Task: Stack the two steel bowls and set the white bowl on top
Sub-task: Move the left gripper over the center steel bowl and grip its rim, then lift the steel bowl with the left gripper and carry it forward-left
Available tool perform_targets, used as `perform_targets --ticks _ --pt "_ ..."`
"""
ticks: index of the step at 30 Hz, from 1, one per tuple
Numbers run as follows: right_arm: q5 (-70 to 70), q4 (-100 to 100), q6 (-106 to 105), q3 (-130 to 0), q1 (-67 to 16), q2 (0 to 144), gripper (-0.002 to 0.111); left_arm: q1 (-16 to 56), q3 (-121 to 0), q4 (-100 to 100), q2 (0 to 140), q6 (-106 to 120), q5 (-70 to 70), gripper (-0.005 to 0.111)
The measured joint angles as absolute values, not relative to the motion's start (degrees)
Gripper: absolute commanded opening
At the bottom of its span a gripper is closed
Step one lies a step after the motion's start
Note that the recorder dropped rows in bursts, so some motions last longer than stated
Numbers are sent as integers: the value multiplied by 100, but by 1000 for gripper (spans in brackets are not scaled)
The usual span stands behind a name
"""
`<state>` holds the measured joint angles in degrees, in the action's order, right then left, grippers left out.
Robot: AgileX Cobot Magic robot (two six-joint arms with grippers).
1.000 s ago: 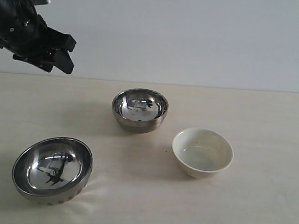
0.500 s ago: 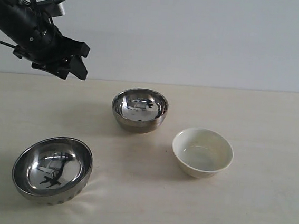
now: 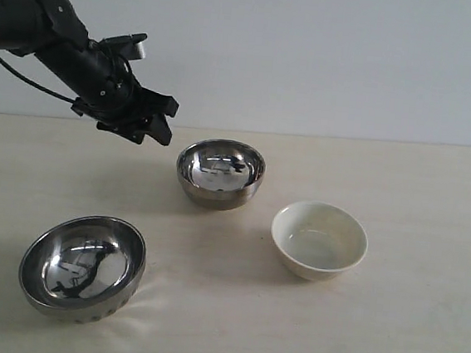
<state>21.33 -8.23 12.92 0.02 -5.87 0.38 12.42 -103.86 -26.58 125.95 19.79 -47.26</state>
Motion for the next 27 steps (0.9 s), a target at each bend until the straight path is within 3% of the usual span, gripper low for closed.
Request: perform_targets --ticks 27 --pt "2133 -823 1292 2 -587 38 0 1576 -10962 -2849 13600 2259 -4452 50"
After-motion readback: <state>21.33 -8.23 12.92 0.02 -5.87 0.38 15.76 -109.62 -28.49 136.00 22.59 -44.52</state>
